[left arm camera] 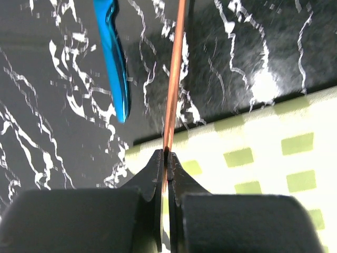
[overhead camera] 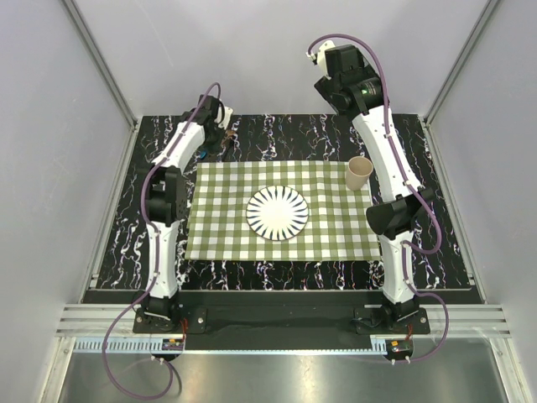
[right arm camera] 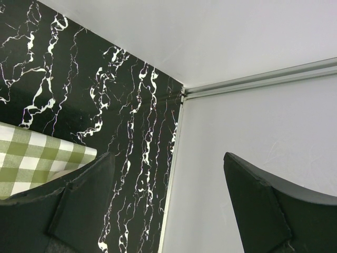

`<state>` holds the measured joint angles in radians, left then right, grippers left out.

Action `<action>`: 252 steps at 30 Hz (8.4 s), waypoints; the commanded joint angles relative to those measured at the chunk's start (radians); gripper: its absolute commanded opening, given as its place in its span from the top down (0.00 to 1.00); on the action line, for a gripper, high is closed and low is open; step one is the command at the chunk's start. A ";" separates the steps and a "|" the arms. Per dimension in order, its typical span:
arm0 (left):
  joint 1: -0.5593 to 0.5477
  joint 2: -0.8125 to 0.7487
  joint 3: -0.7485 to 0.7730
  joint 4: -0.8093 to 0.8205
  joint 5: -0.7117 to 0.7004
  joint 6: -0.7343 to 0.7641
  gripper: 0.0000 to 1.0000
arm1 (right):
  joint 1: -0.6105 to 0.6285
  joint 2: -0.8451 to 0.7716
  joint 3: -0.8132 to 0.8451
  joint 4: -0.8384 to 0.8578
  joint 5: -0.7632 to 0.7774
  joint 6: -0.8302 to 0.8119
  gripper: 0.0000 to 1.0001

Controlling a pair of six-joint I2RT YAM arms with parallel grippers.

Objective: Set the dinner table for one person
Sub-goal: Place the fork on the napkin, then pick up the fork from the napkin, then place the fork on the napkin.

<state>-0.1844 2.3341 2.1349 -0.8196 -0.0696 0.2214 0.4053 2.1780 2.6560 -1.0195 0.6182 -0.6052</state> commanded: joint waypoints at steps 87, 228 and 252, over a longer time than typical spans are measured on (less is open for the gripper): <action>-0.018 0.140 0.123 0.046 0.102 -0.066 0.98 | 0.023 -0.027 0.081 -0.008 -0.002 0.004 0.07; -0.176 -0.305 -0.621 0.037 0.021 -0.619 1.00 | 0.049 -0.187 -0.404 0.029 -0.235 -0.025 0.11; -0.179 -0.341 -0.645 0.056 0.031 -0.620 1.00 | 0.052 -0.173 -0.398 0.029 -0.225 -0.031 0.11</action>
<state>-0.3592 2.0300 1.4899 -0.7944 -0.0463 -0.3931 0.4438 2.0357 2.2414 -1.0153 0.3759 -0.6247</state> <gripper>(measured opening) 0.024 0.891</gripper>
